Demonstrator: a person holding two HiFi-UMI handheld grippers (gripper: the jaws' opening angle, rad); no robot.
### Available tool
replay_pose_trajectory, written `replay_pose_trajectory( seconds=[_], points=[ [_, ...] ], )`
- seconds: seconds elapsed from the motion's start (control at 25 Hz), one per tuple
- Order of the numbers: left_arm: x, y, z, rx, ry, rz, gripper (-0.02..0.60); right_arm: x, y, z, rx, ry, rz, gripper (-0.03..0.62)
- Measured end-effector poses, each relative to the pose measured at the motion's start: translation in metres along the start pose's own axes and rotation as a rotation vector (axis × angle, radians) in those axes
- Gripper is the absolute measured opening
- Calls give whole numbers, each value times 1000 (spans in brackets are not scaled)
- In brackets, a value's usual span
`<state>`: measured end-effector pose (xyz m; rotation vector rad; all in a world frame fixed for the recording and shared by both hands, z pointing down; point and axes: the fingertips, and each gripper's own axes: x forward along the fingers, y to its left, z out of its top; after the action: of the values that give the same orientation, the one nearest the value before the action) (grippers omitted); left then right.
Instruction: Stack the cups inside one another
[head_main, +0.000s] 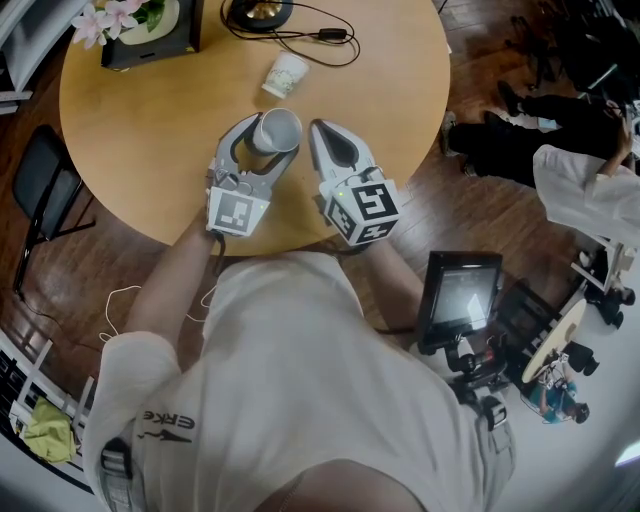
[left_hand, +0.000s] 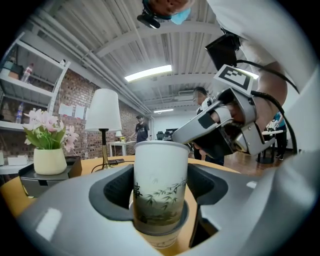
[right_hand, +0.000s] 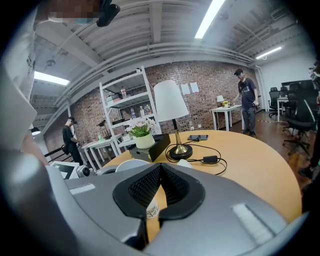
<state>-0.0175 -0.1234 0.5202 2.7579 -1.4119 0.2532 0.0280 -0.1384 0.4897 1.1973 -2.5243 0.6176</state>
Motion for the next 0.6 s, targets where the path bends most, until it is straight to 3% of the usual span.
replay_pose_trajectory(
  seconds=[0.6],
  points=[
    [2, -3, -8, 17, 20, -2, 336, -4, -3, -2, 0, 7, -3, 14]
  ],
)
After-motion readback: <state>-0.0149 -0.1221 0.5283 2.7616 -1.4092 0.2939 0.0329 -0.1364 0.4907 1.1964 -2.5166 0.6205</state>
